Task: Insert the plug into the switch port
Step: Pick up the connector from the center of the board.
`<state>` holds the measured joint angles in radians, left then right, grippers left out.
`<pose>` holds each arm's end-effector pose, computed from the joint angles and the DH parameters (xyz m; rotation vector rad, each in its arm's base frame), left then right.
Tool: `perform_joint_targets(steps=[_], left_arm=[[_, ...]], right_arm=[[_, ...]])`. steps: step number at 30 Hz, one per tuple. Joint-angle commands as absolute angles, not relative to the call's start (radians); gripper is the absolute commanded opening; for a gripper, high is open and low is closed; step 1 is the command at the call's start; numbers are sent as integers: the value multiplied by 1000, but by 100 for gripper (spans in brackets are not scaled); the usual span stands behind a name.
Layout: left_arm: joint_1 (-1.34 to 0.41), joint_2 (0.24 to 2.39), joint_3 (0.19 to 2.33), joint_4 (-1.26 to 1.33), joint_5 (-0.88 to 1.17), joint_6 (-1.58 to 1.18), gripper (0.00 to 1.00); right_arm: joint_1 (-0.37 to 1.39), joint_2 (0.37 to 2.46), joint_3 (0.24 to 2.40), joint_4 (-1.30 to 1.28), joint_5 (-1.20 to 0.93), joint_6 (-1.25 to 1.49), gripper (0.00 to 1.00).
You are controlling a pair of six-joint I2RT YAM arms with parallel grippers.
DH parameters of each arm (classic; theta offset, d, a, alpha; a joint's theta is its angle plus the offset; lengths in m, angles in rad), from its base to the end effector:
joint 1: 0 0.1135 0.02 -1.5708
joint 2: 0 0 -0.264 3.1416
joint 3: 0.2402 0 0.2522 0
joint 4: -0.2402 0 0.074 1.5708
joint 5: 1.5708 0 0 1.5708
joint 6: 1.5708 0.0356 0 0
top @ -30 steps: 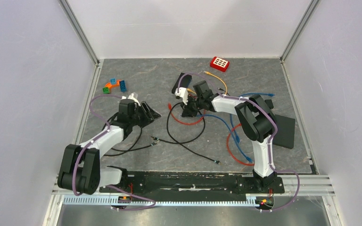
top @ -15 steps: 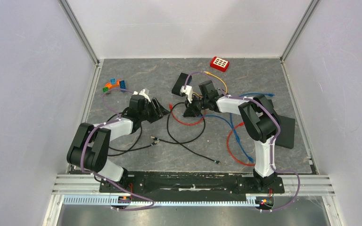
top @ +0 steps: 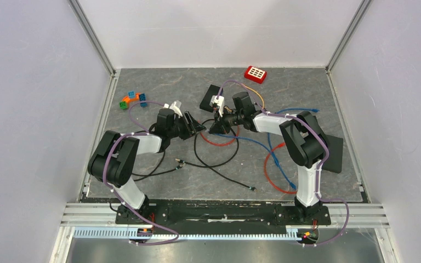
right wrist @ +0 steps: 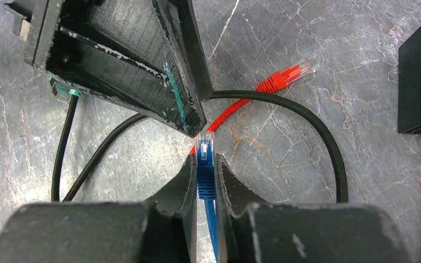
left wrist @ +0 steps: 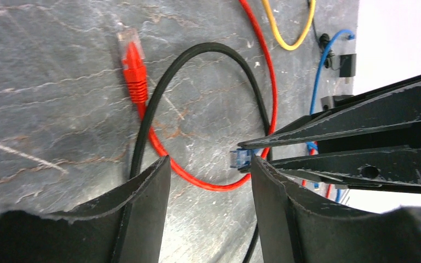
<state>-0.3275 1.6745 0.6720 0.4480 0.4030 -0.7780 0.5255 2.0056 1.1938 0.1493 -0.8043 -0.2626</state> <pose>0.2990 -0.1163 0.1457 -0.2537 2.2569 -1.0521 0.3514 0.2334 0.1558 -1.2306 1.8035 1.0382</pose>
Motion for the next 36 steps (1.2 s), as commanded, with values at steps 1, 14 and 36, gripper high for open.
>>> perform_joint_targets(steps=[1,14,36], left_arm=[[-336,1695,692,584,458,-843,61],[-340,1724,695,611,519,-905,45],[-339,1657,663,574,533,-1015,2]], right_arm=[[533,1948,1186,211,-833,-228,0],[565,1926,1154,302,-832,-176,0],[566,1802,968,460,-749,-254,25]])
